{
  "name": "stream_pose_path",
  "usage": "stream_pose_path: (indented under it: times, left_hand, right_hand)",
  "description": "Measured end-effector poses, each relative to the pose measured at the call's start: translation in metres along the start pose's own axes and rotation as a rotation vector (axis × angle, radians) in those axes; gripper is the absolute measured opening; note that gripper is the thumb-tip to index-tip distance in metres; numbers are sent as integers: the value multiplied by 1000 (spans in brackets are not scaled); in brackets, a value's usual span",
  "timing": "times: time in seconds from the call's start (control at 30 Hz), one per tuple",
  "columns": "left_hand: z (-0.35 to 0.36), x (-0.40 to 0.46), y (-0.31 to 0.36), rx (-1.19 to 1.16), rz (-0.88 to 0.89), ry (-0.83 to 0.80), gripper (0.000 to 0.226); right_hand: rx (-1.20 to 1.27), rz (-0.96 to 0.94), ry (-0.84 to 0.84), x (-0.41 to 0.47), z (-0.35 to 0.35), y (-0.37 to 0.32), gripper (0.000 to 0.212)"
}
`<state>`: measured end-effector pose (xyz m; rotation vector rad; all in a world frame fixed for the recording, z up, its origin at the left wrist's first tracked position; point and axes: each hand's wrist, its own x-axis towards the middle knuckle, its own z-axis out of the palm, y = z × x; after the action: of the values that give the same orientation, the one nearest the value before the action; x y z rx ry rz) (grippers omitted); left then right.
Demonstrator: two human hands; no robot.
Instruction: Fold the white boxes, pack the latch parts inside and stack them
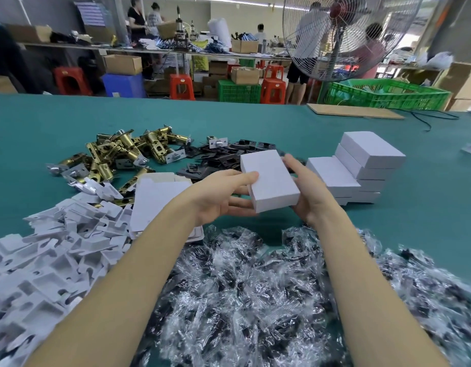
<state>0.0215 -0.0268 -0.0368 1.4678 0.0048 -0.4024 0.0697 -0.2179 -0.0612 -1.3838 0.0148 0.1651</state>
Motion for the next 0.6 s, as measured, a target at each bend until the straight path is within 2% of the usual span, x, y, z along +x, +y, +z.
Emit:
stream_pose_path:
  times: [0.07,0.1,0.2,0.4,0.5,0.6]
  left_hand:
    - [5,0,-1,-38,-30,29,27]
    - [7,0,-1,-52,-36,54,27]
    - [13,4,3,-75,-14,121,30]
    - [30,14,26,-5,50,117,29]
    - [48,28,42,-93,86,126,23]
    - [73,47,55,-91,99,129,20]
  right_hand:
    - [40,110,67,-1,2,5,33]
    - [16,144,97,-2,4,9,30]
    - [-106,145,145,-2,8,18,23]
    - [-31,136,224,2,8,17,29]
    - [-153,154,213,1,12,17,38]
    - [-326,142,188,2,22,22,26]
